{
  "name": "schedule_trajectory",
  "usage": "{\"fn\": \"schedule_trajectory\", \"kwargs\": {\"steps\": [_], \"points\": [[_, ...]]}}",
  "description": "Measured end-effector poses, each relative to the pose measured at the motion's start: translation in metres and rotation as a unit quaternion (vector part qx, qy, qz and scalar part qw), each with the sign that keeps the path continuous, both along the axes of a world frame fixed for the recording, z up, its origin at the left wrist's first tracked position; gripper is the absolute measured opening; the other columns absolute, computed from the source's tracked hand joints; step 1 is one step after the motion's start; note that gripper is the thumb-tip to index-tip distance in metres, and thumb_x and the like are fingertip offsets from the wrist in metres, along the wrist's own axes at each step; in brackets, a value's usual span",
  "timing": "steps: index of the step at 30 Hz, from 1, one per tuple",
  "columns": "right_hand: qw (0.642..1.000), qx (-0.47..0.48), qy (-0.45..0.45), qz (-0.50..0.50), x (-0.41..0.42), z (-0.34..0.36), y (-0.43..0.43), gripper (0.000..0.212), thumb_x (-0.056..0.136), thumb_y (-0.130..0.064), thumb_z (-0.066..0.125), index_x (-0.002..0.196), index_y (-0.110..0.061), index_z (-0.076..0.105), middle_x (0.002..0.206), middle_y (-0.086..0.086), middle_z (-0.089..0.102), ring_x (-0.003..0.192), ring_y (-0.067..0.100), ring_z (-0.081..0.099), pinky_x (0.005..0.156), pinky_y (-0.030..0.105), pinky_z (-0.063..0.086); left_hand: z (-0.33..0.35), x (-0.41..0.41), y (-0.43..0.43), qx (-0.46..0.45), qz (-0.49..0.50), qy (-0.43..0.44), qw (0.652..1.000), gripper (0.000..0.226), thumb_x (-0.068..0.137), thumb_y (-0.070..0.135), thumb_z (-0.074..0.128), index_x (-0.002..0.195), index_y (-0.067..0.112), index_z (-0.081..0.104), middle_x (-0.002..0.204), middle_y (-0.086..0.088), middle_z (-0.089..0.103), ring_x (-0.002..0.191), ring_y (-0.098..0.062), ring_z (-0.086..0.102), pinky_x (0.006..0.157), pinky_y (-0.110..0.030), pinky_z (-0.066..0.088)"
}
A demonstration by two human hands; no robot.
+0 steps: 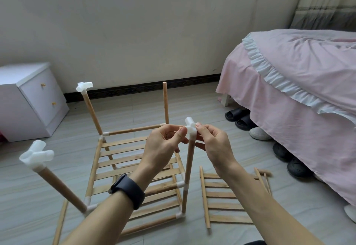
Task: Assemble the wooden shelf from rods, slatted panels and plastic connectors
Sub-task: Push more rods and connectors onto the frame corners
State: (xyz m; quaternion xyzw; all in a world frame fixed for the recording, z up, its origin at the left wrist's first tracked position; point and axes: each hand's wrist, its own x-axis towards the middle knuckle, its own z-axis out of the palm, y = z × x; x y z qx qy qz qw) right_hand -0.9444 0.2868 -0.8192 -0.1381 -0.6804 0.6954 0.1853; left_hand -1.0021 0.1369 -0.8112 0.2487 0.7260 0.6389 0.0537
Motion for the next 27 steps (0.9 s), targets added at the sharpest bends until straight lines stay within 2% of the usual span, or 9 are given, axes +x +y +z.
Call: {"fn": "schedule_trajectory", "kwargs": {"steps": [3, 6, 8, 12, 17, 19, 21, 24, 27], "points": [[1.0, 0.006, -0.001, -0.01, -0.001, 0.0, -0.003, 0.032, 0.103, -0.035, 0.056, 0.097, -0.009, 0.073, 0.097, 0.008, 0.076, 0.098, 0.022, 0.072, 0.089, 0.037, 0.059, 0.0, 0.001, -0.002, -0.01, -0.005, 0.009, 1.0, 0.031, 0.086, 0.048, 0.064, 0.105, 0.024, 0.069, 0.083, 0.0, 0.076, 0.062, -0.009, 0.066, 0.061, -0.023, 0.055], [1.0, 0.013, -0.004, -0.022, -0.001, 0.0, -0.007, 0.032, 0.102, -0.037, 0.057, 0.095, -0.01, 0.073, 0.096, 0.009, 0.075, 0.097, 0.023, 0.072, 0.092, 0.044, 0.059, 0.001, 0.0, -0.004, -0.016, -0.005, 0.006, 1.0, 0.037, 0.087, 0.047, 0.063, 0.11, 0.02, 0.07, 0.084, 0.0, 0.076, 0.063, -0.01, 0.066, 0.062, -0.024, 0.055], [0.999, 0.017, -0.006, -0.027, -0.001, 0.001, -0.008, 0.032, 0.102, -0.038, 0.058, 0.094, -0.01, 0.072, 0.095, 0.01, 0.075, 0.096, 0.025, 0.072, 0.093, 0.046, 0.058, 0.0, -0.001, -0.004, -0.024, 0.0, 0.006, 1.0, 0.037, 0.091, 0.043, 0.064, 0.114, 0.015, 0.07, 0.084, -0.001, 0.077, 0.064, -0.011, 0.066, 0.062, -0.024, 0.054], [0.999, 0.021, -0.015, -0.031, 0.0, 0.003, -0.011, 0.034, 0.101, -0.04, 0.057, 0.095, -0.01, 0.07, 0.097, 0.011, 0.074, 0.097, 0.027, 0.071, 0.094, 0.05, 0.057, 0.001, 0.001, -0.004, -0.048, 0.01, 0.032, 0.998, 0.026, 0.099, 0.033, 0.061, 0.119, 0.018, 0.07, 0.085, 0.001, 0.076, 0.069, -0.011, 0.069, 0.061, -0.024, 0.054], [0.998, 0.025, -0.021, -0.049, 0.001, 0.003, -0.016, 0.035, 0.101, -0.044, 0.056, 0.094, -0.011, 0.069, 0.096, 0.011, 0.073, 0.097, 0.029, 0.07, 0.093, 0.05, 0.057, 0.006, 0.007, -0.007, -0.095, 0.019, 0.06, 0.993, 0.033, 0.102, 0.035, 0.056, 0.13, 0.02, 0.066, 0.087, 0.004, 0.074, 0.074, -0.015, 0.069, 0.067, -0.034, 0.061], [0.997, 0.036, -0.023, -0.064, 0.003, 0.004, -0.02, 0.033, 0.101, -0.044, 0.056, 0.094, -0.014, 0.068, 0.095, 0.009, 0.072, 0.096, 0.027, 0.069, 0.086, 0.04, 0.059, 0.012, 0.009, -0.009, -0.121, 0.004, 0.053, 0.991, 0.035, 0.104, 0.034, 0.053, 0.134, 0.02, 0.063, 0.092, 0.002, 0.073, 0.073, -0.014, 0.068, 0.071, -0.037, 0.061], [0.988, 0.1, -0.001, -0.118, 0.007, 0.008, -0.023, 0.025, 0.101, -0.043, 0.056, 0.097, -0.02, 0.064, 0.096, 0.002, 0.069, 0.096, 0.02, 0.067, 0.075, 0.024, 0.055, 0.017, 0.008, -0.017, -0.161, -0.047, 0.02, 0.986, 0.037, 0.104, 0.032, 0.052, 0.14, 0.022, 0.054, 0.099, 0.002, 0.071, 0.074, -0.012, 0.07, 0.069, -0.03, 0.059], [0.939, 0.253, 0.117, -0.202, 0.016, 0.016, -0.029, 0.016, 0.099, -0.035, 0.055, 0.095, -0.02, 0.058, 0.095, -0.005, 0.062, 0.092, 0.014, 0.06, 0.08, 0.023, 0.049, 0.019, 0.002, -0.056, -0.208, -0.115, -0.017, 0.971, 0.04, 0.101, 0.029, 0.057, 0.14, 0.029, 0.049, 0.104, 0.002, 0.071, 0.082, -0.005, 0.072, 0.065, -0.015, 0.053], [0.885, 0.386, 0.226, -0.132, 0.021, 0.014, -0.053, 0.008, 0.093, -0.027, 0.058, 0.09, -0.02, 0.058, 0.084, -0.008, 0.058, 0.082, 0.005, 0.054, 0.074, 0.011, 0.041, 0.014, -0.001, -0.118, -0.21, -0.119, -0.047, 0.969, 0.027, 0.099, 0.035, 0.059, 0.126, 0.034, 0.06, 0.104, 0.007, 0.074, 0.089, -0.009, 0.072, 0.069, -0.017, 0.054]]}}
